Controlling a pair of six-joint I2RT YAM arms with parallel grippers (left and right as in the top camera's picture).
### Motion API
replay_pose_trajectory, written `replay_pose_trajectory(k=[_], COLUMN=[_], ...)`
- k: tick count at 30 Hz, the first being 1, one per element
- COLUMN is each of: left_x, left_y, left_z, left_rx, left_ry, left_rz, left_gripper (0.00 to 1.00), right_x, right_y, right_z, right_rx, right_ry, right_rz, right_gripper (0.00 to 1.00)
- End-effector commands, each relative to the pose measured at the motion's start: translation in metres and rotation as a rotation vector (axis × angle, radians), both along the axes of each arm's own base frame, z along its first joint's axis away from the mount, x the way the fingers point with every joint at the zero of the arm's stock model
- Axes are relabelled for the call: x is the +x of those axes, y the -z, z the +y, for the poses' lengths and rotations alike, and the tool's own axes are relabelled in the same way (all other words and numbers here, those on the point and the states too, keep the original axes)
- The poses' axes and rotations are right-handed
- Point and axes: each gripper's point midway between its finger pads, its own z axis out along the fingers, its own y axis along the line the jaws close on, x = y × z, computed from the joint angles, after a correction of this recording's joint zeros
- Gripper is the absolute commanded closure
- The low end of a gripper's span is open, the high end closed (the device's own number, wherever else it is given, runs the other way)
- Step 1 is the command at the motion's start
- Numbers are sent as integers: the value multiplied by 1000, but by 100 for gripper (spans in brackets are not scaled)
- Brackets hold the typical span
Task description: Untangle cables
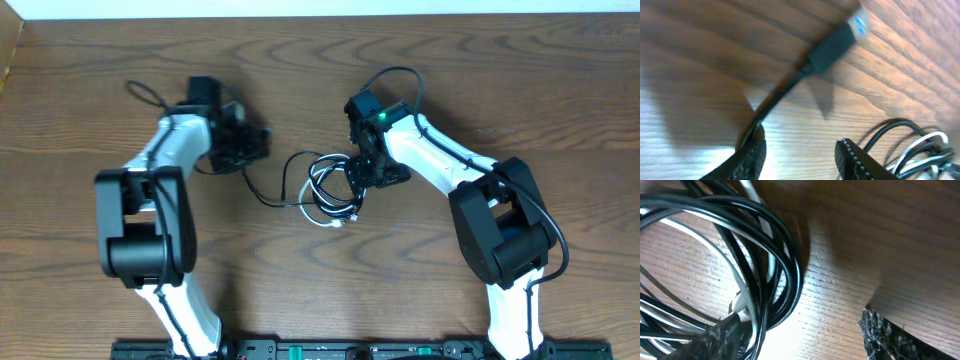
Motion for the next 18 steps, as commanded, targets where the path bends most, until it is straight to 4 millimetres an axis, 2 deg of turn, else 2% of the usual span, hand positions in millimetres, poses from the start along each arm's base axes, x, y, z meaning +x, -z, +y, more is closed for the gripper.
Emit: replay_pose_trajectory(k=[1, 4, 9, 13, 18], left_x=[-8, -10, -13, -19, -26], left_y=[-6, -25, -38, -28, -19], left_z=[-10, -19, -30, -51, -71], left_rx=[-190, -297, -249, -149, -43], left_ry=[15, 68, 108, 148, 188], left_rz=[16, -29, -51, -14, 4], left_gripper=[48, 47, 47, 45, 36], right_x=[-12, -11, 3, 5, -1], right_y=[22, 16, -16, -46, -47], right_z=[-9, -3, 13, 17, 9], right_rx=[-35, -9, 56, 84, 64], right_ry=[-64, -102, -110, -113, -103], right_rz=[45, 49, 12, 0, 29], right_gripper=[26, 28, 29, 25, 20])
